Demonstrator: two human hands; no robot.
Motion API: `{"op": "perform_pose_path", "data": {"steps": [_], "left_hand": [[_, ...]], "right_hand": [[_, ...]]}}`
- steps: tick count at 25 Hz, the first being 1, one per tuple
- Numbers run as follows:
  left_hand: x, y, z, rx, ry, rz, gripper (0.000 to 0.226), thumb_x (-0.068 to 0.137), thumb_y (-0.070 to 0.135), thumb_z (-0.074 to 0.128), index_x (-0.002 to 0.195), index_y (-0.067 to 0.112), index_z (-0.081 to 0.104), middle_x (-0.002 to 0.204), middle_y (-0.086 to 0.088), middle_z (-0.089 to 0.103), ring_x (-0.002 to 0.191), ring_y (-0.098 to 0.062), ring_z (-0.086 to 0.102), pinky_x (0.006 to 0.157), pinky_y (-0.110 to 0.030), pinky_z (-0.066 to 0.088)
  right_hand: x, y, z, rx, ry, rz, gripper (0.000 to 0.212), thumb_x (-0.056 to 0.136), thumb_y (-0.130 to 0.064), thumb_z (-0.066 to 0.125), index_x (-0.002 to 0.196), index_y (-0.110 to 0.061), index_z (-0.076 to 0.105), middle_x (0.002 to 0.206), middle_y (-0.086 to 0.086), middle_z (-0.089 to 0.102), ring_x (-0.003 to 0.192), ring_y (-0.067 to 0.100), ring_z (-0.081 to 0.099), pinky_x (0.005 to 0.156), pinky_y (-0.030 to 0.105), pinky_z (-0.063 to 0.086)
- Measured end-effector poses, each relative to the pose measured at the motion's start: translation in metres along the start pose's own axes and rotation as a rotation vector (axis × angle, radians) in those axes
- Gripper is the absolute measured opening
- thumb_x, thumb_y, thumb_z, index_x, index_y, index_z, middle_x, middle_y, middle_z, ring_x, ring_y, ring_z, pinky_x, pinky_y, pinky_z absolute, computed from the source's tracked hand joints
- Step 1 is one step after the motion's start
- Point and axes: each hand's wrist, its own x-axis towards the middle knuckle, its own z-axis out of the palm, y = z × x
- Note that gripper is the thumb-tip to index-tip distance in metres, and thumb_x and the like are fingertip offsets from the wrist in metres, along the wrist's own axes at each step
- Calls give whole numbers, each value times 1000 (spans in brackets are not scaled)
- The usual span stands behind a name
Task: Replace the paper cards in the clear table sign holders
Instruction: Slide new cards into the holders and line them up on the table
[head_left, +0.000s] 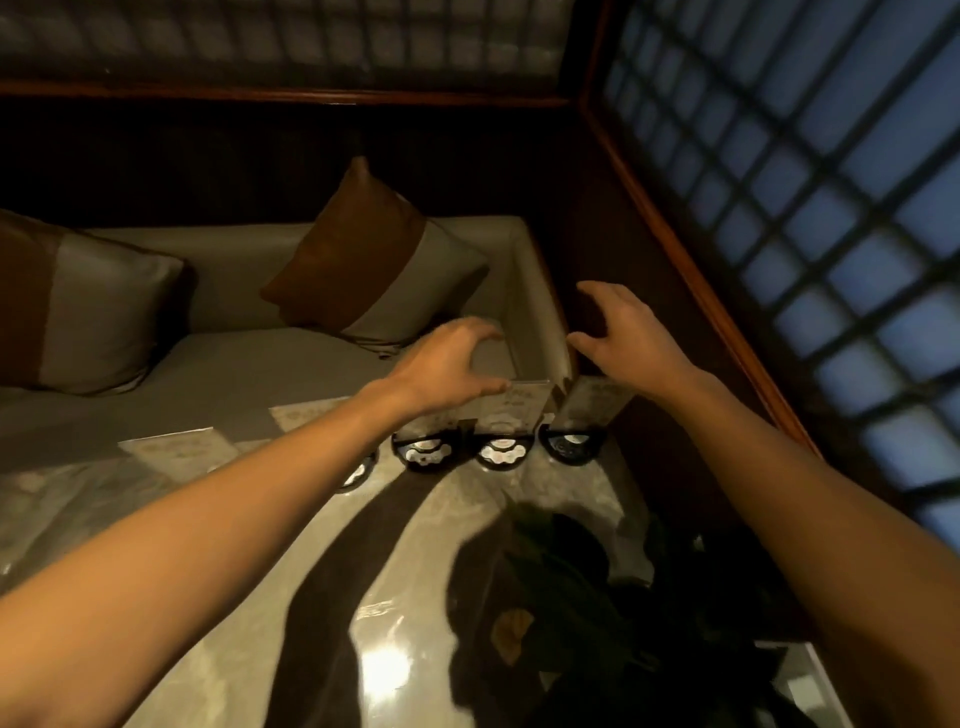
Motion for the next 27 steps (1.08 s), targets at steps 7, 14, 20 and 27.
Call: {"op": "perform_pose_path", "data": {"steps": [7,14,20,27], "left_hand": [[48,20,63,48,-130,-79,64,83,33,78,139,17,53,141,-7,57,129,-26,53,105,-42,45],[56,11,94,93,-90,-111,22,93,20,64,113,24,71,111,-4,74,106,-24,68,90,-45,55],[62,19,103,69,-31,-74,26,96,17,62,119,22,70,115,-2,74,108,-22,68,92,-41,54],[66,25,115,-9,-23,-88,26,96,20,63,121,19,68,114,-3,74,107,-19,68,89,-33,52]], "right_hand": [[-3,68,16,-10,-214,62,76,91,-26,72,155,-18,31,155,10,40,140,26,43,110,37,40],[-9,99,47,-169,-272,78,23,99,-16,56,119,-24,61,116,1,66,101,20,62,80,36,51],[-5,101,47,-237,-252,31,24,96,-12,59,117,-25,59,113,-1,67,96,16,60,75,30,41],[-6,110,40,-217,-243,24,25,96,-10,57,117,-23,59,112,0,64,100,19,61,78,30,43]]}}
